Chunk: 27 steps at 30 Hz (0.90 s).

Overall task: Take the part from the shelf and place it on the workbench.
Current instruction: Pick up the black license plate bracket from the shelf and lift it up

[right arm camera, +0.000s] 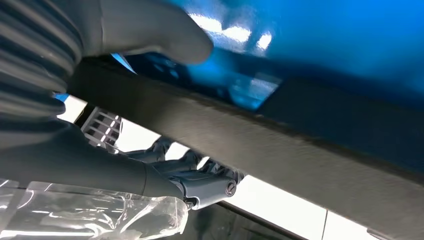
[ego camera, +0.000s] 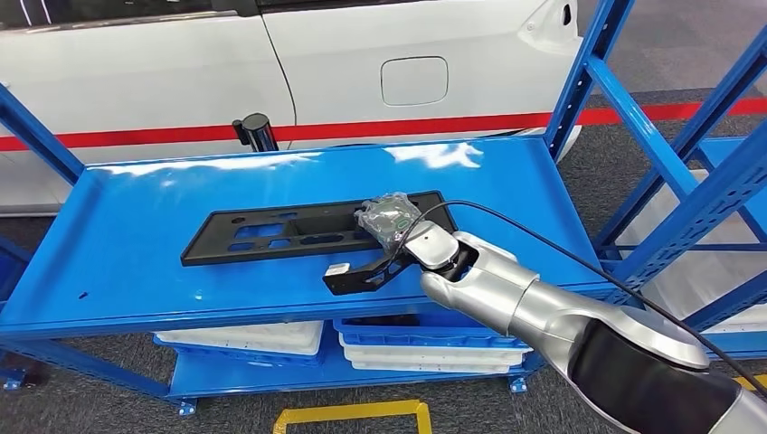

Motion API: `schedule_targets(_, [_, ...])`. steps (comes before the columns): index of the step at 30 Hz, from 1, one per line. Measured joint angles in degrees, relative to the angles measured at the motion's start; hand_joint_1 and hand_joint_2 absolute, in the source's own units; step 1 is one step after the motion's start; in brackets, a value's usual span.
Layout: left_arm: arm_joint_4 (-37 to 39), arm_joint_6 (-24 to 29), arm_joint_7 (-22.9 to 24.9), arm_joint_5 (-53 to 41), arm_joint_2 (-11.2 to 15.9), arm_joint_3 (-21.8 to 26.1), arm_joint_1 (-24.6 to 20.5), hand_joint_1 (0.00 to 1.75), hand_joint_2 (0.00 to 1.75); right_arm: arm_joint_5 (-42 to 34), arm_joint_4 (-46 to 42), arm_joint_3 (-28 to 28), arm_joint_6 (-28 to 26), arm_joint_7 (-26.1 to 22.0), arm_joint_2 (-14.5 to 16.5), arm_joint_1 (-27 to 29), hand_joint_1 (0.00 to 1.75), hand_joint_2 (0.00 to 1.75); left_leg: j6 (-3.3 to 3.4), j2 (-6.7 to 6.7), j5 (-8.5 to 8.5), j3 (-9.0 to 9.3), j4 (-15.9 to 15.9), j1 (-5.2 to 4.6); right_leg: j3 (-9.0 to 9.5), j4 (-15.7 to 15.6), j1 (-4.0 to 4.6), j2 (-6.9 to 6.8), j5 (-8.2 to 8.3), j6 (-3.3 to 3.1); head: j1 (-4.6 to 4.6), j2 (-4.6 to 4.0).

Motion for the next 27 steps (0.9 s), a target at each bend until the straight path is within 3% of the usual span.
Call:
schedule_targets(1, [0.0, 0.0, 0.0, 0.0, 0.0, 0.0, 0.1, 0.00, 0.00, 0.0, 0.2, 0.0, 0.0, 0.0, 0.1, 0.0, 1.75, 1.75, -0.12, 0.00, -0.87, -1.51, 3.1, 0.04, 0.00, 0.0, 0.01, -0.01, -0.02, -0.02, 0.00, 0.00])
schedule_targets(2, [0.0, 0.0, 0.0, 0.0, 0.0, 0.0, 0.1, 0.00, 0.00, 0.0, 0.4, 0.0, 0.0, 0.0, 0.2, -0.1, 1.75, 1.75, -0.15, 0.00, -0.62, -2.01, 3.9, 0.06, 0.02, 0.0, 0.02, 0.00, -0.04, -0.02, 0.00, 0.00])
schedule_targets(3, [0.0, -0.1, 0.0, 0.0, 0.0, 0.0, 0.1, 0.00, 0.00, 0.0, 0.6, 0.0, 0.0, 0.0, 0.3, -0.2, 1.75, 1.75, -0.10, 0.01, 0.71, -1.24, 2.1, 0.09, 0.08, 0.0, 0.01, 0.05, -0.07, -0.01, 0.00, 0.00])
schedule_targets(5, [0.0, -0.1, 0.0, 0.0, 0.0, 0.0, 0.1, 0.00, 0.00, 0.0, 0.9, 0.0, 0.0, 0.0, 0.5, -0.5, 1.75, 1.75, 0.24, -0.01, 4.60, 2.92, -6.5, 0.10, 0.26, 0.0, 0.03, 0.23, -0.15, 0.14, 0.00, 0.00])
schedule_targets(7, [0.0, -0.1, 0.0, 0.0, 0.0, 0.0, 0.0, 0.00, 0.00, 0.0, 1.3, 0.0, -0.1, 0.0, 0.6, -0.8, 1.75, 1.75, 0.74, -0.02, 6.73, 6.28, -13.2, -0.15, 0.32, 0.0, 0.23, 0.48, -0.26, 0.54, 0.05, 0.00])
schedule_targets(11, [0.0, -0.1, 0.0, 0.0, 0.0, 0.0, 0.1, 0.00, 0.00, -0.2, 2.0, 0.0, -1.3, -0.1, 0.6, -0.9, 1.75, 1.75, 1.93, 0.06, 7.27, 6.90, -14.6, -0.46, 0.14, 0.2, 0.20, 0.58, -0.60, 1.72, 0.14, 0.00])
schedule_targets(13, [0.0, -0.1, -0.1, 0.1, 0.0, 0.0, 0.1, 0.00, 0.00, -0.7, 2.1, -0.1, -2.5, -0.4, 0.5, -0.9, 1.75, 1.75, 2.63, 0.16, 7.60, 6.98, -14.9, -0.31, -1.52, 4.0, 0.06, 0.41, -3.15, 2.15, 0.19, 0.00])
schedule_targets(15, [0.0, 0.0, -0.2, 0.2, 0.0, 0.0, 0.1, 0.00, 0.00, -1.9, 2.1, -0.3, -4.2, -1.2, 0.5, -0.6, 1.75, 1.75, 2.96, 0.23, 7.64, 6.95, -14.9, -0.37, -5.22, 12.1, 0.03, 0.30, -7.13, 2.36, 0.24, 0.00])
schedule_targets(16, [0.0, 0.1, -0.2, 0.3, -0.1, 0.0, 0.2, 0.00, 0.00, -2.9, 1.9, -0.5, -5.3, -1.7, 0.4, -0.3, 1.75, 1.75, 3.03, 0.26, 7.63, 6.95, -14.9, -0.43, -6.99, 15.7, 0.02, 0.29, -8.36, 2.43, 0.24, 0.00])
schedule_targets(17, [0.0, 0.3, -0.3, 0.4, -0.1, 0.0, 0.4, 0.00, 0.00, -4.0, 1.6, -0.7, -6.5, -2.3, 0.3, 0.1, 1.75, 1.75, 3.04, 0.28, 7.60, 6.97, -14.8, -0.47, -7.89, 17.4, 0.01, 0.28, -8.44, 2.47, 0.24, 0.00])
schedule_targets(18, [0.0, 0.5, -0.4, 0.5, -0.1, 0.0, 0.6, 0.00, 0.00, -5.2, 1.0, -1.0, -7.9, -3.0, 0.2, 0.4, 1.75, 1.75, 3.02, 0.30, 7.55, 7.01, -14.8, -0.47, -7.76, 16.9, -0.01, 0.26, -7.46, 2.48, 0.24, 0.00])
schedule_targets(20, [0.0, 0.9, -0.6, 0.8, -0.1, 0.0, 1.0, 0.00, 0.00, -8.0, -1.2, -1.8, -10.9, -4.5, -0.2, 1.1, 1.75, 1.75, 2.72, 0.29, 7.28, 7.06, -14.5, -0.37, -4.44, 9.5, -0.13, 0.09, -3.29, 2.52, 0.24, 0.00])
schedule_targets(22, [0.0, 1.4, -0.9, 1.0, 0.0, 0.0, 1.1, 0.00, 0.00, -11.3, -4.8, -2.9, -14.4, -6.1, -0.6, 1.5, 1.75, 1.75, 2.18, 0.25, 6.85, 6.78, -13.9, -0.56, -1.38, 2.7, -0.13, 0.04, -0.75, 2.35, 0.24, 0.00])
schedule_targets(25, [0.0, 2.0, -1.4, 1.1, 0.0, 0.0, 1.6, 0.00, 0.00, -16.8, -11.7, -5.1, -18.5, -8.1, -1.4, 2.3, 1.75, 1.75, 1.72, 0.21, 6.58, 6.48, -13.5, -0.66, -0.97, 1.4, 0.06, 0.15, -0.64, 1.51, 0.18, 0.00])
schedule_targets(27, [0.1, 2.2, -1.6, 1.1, 0.0, 0.0, 2.0, 0.00, 0.00, -19.7, -16.2, -6.4, -19.6, -8.8, -2.0, 2.7, 1.75, 1.75, 1.28, 0.20, 5.38, 5.83, -12.0, -0.47, -0.90, 1.4, -0.06, 0.15, -0.63, 0.90, 0.14, 0.00])
